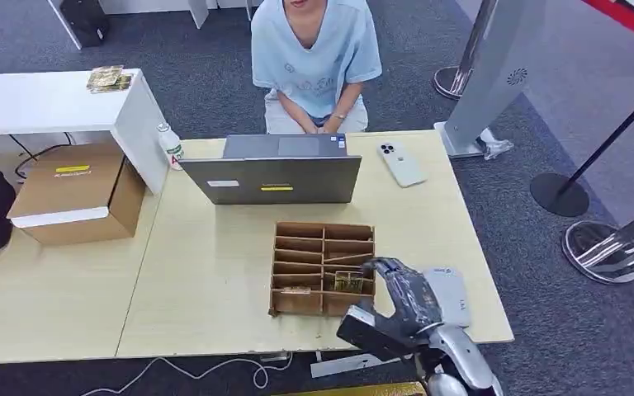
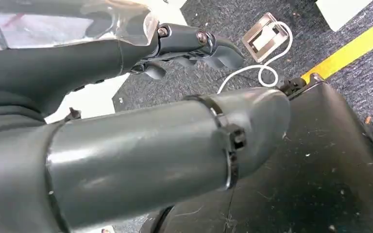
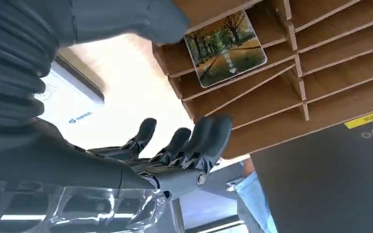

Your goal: Pass the card to the sensor for recognition and then transmit it.

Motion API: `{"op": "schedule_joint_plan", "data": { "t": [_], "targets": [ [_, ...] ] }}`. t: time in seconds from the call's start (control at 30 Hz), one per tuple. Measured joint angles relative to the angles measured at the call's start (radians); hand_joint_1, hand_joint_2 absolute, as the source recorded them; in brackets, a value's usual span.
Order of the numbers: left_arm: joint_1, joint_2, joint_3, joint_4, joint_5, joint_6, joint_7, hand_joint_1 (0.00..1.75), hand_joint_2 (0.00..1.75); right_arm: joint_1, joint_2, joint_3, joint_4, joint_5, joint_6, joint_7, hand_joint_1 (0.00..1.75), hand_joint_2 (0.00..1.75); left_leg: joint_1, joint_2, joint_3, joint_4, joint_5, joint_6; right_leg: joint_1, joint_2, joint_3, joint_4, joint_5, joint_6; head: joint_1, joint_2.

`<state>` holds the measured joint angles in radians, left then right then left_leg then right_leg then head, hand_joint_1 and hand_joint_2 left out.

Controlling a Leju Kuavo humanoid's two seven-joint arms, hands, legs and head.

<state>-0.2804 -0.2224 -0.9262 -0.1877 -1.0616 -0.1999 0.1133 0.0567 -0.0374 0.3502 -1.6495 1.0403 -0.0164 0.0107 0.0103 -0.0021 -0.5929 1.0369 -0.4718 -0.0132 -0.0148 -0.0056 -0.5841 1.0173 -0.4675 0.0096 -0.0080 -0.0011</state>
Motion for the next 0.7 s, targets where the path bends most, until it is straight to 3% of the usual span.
{"op": "schedule_joint_plan", "data": {
  "t": [0.13,0.7],
  "targets": [
    [0.0,0.0,0.0,0.0,0.0,-0.001,-0.003,0.0,0.0,0.0,0.0,0.006,0.001,0.022,0.002,0.015,0.42,1.75,0.0,0.0,0.0,0.0,0.0,0.0,0.0,0.0,0.0,0.0,0.0,0.0,0.0,0.0],
    [0.0,0.001,0.0,0.0,0.0,-0.001,-0.011,0.0,0.0,-0.017,0.0,0.065,0.052,0.047,0.002,0.014,0.49,1.75,0.0,0.0,0.0,0.0,0.0,-0.001,0.0,0.0,0.0,0.0,0.0,0.0,0.0,0.0]
  ]
}}
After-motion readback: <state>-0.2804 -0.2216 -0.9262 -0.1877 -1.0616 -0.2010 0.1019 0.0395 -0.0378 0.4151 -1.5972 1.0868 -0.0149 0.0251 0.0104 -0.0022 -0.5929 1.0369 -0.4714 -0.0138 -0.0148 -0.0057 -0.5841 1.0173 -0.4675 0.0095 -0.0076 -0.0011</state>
